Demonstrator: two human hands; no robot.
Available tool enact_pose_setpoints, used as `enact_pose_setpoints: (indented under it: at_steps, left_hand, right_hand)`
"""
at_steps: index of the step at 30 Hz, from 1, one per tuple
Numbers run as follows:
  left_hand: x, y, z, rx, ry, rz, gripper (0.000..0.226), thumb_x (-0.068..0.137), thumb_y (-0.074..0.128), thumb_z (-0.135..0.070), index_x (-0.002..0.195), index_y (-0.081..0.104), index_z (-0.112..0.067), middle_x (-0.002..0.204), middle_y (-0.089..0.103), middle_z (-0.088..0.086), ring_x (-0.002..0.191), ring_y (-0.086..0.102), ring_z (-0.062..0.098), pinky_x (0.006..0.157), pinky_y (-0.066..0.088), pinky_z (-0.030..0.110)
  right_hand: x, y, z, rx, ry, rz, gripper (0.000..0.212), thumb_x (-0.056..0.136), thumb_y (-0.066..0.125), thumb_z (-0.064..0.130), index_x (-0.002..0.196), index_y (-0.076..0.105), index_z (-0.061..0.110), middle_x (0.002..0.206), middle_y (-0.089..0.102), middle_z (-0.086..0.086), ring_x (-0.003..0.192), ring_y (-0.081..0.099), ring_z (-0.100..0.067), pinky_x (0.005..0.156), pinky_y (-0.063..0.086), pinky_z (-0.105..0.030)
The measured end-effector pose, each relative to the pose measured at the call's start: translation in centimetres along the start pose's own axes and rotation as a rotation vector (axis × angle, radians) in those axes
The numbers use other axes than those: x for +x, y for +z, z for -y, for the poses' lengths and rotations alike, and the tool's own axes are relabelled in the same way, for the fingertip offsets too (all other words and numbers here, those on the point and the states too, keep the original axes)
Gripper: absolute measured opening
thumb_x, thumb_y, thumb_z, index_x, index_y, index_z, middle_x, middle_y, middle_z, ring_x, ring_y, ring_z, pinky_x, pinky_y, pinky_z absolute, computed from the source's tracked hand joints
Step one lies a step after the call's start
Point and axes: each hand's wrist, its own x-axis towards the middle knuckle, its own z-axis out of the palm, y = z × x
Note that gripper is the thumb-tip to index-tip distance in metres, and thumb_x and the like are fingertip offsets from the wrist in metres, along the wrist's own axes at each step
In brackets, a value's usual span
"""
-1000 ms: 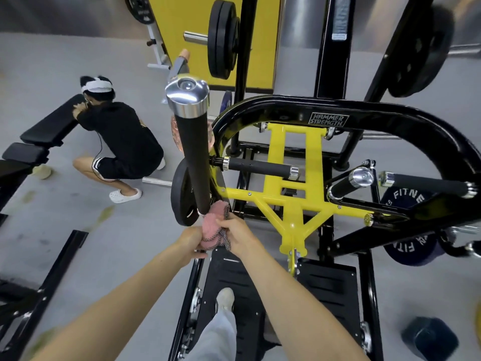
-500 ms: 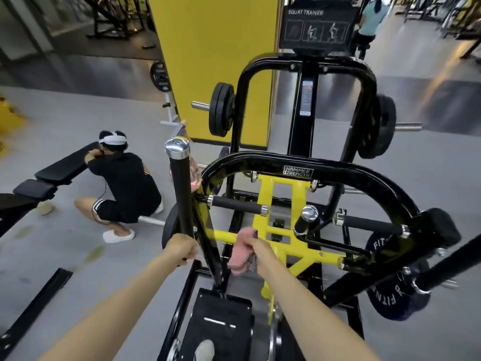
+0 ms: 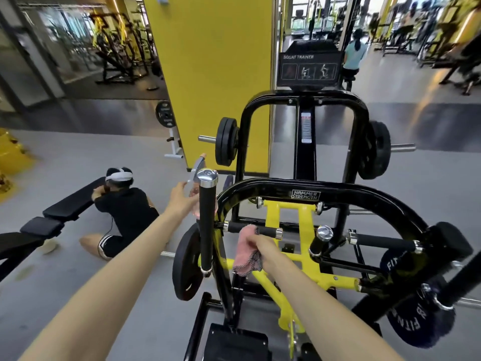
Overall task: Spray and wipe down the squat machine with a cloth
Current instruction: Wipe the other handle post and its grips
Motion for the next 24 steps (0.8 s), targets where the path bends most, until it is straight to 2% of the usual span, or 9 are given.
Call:
enact_pose_setpoints:
  at_steps: [3,5,7,9,12,14,17,21,24]
  left_hand:
    - [2.3,1.1,-0.1,-0.162,-0.003,0.065,0.070,0.060,0.074,-0.051,0.112,0.054,-0.008,0.108,0.062,0.010,0.107,0.058,0.029,0.087,0.047,0.042]
    - [4.0,2.0,0.5,-0.311,-0.016,0.100,0.054,0.057,0.064,-0.050,0.094,0.057,-0.010,0.083,0.060,0.007,0.092,0.055,0.029,0.088,0.046,0.045]
    - [5.6,2.5,1.3,-0.366,-0.069,0.084,0.070,0.057,0.055,-0.049,0.110,0.058,-0.004,0.090,0.060,0.009,0.096,0.057,0.034,0.095,0.045,0.052]
    - [9.0,3.2,4.0,-0.358,-0.065,0.055,0.083,0.054,0.050,-0.054,0.125,0.053,-0.010,0.102,0.062,0.011,0.098,0.061,0.038,0.092,0.047,0.061]
    - [8.0,2.5,2.7,-0.075,0.084,-0.039,0.036,0.079,0.063,-0.040,0.109,0.057,-0.020,0.098,0.065,0.009,0.088,0.063,0.031,0.083,0.054,0.051]
    - [4.9,1.9,0.5,0.063,0.172,-0.082,0.021,0.089,0.061,-0.029,0.104,0.056,-0.015,0.092,0.063,0.010,0.082,0.059,0.026,0.077,0.051,0.039]
    - [2.2,1.6,0.3,-0.023,0.167,-0.184,0.013,0.088,0.061,-0.016,0.092,0.056,-0.005,0.083,0.055,0.014,0.072,0.051,0.019,0.065,0.043,0.031]
    - [-2.0,0.6,1.6,-0.185,0.100,-0.401,0.018,0.087,0.058,-0.006,0.104,0.054,-0.011,0.083,0.051,-0.002,0.072,0.050,0.007,0.064,0.040,0.017]
    - [-4.3,-0.4,4.2,-0.001,0.079,-0.467,0.016,0.087,0.058,-0.011,0.102,0.061,-0.015,0.087,0.061,-0.001,0.081,0.058,0.017,0.071,0.045,0.029]
  right_hand:
    - [-0.1,0.1,0.1,0.045,-0.007,0.010,0.016,0.089,0.060,0.010,0.101,0.061,0.001,0.102,0.065,-0.017,0.096,0.062,-0.030,0.088,0.049,-0.039]
    - [0.5,0.1,0.0,0.067,-0.009,0.000,0.012,0.089,0.060,0.010,0.099,0.061,0.002,0.100,0.064,-0.016,0.092,0.062,-0.028,0.086,0.050,-0.039]
    - [1.0,0.1,-0.3,0.062,-0.004,-0.022,0.023,0.086,0.063,0.011,0.106,0.061,-0.002,0.103,0.066,-0.015,0.094,0.064,-0.028,0.090,0.051,-0.040]
    - [1.5,-0.2,-0.7,0.032,0.014,-0.052,0.030,0.085,0.064,0.014,0.110,0.060,-0.003,0.108,0.067,-0.017,0.100,0.065,-0.032,0.095,0.050,-0.046]
    - [2.1,-0.8,-1.1,0.041,0.043,-0.095,0.035,0.086,0.063,0.017,0.116,0.057,0.001,0.115,0.064,-0.019,0.105,0.063,-0.034,0.096,0.049,-0.049]
    - [2.3,-1.1,-1.3,0.063,0.067,-0.112,0.041,0.085,0.064,0.021,0.121,0.056,0.002,0.117,0.064,-0.019,0.105,0.062,-0.034,0.096,0.049,-0.048]
    - [3.0,-0.8,-1.9,0.067,0.101,-0.131,0.043,0.084,0.065,0.024,0.120,0.055,0.001,0.118,0.063,-0.019,0.106,0.061,-0.035,0.096,0.048,-0.049]
    - [3.9,0.0,-2.8,0.016,0.120,-0.105,0.053,0.081,0.066,0.031,0.119,0.056,-0.003,0.117,0.063,-0.021,0.105,0.062,-0.036,0.097,0.048,-0.050]
    - [3.2,0.3,-3.6,0.014,0.118,-0.049,0.047,0.082,0.068,0.023,0.120,0.056,-0.003,0.114,0.064,-0.021,0.103,0.063,-0.036,0.096,0.049,-0.048]
